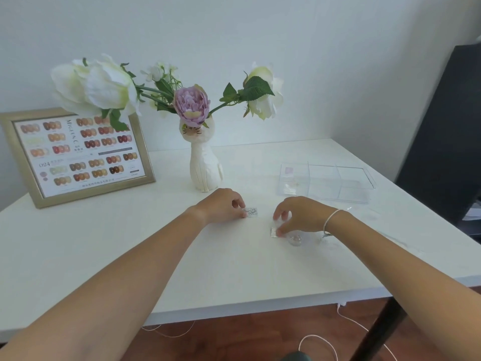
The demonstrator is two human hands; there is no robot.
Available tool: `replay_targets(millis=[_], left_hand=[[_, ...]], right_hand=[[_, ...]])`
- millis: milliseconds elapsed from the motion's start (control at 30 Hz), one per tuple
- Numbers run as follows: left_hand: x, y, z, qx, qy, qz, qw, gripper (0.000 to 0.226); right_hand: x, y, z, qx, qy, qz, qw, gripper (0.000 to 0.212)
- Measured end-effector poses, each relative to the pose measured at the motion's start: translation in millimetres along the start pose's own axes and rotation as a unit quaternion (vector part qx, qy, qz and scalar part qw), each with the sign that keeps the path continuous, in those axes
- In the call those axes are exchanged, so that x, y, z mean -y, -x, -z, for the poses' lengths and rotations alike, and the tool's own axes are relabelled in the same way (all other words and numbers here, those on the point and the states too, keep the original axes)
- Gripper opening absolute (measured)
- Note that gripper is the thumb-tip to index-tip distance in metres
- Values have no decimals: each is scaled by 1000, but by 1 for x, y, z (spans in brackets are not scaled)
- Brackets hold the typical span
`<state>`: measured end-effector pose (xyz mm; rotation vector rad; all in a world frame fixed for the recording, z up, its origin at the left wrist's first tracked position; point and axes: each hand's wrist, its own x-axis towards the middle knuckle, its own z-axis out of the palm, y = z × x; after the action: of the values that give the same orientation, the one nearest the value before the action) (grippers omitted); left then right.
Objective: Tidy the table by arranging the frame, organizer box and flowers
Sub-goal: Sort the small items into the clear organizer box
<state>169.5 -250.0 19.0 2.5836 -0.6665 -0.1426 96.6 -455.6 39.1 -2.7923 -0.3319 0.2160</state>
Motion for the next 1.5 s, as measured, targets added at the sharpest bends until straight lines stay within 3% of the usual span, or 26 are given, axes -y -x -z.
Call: replay_targets(millis=[467,833,1200,1333,1500], left_hand=[[3,9,2,-11,135,0,991,7],[-22,-11,20,-39,263,-11,964,17],[-71,-55,25,-109,253,-63,959,28],[-81,-73,21,-128,250,-64,958,20],[-88,-91,14,-133,228,-60,963,24]], right_hand=[[-2,-5,-1,-28,-42,22,998,22],[-24,-3,37,-125,-200,9,972,22],[-65,-6,75,-256,-296,-20,920,27],[-74,-11,79,-274,-300,-31,913,26],[-85,-19,82,-270,-336,-33,902,29]])
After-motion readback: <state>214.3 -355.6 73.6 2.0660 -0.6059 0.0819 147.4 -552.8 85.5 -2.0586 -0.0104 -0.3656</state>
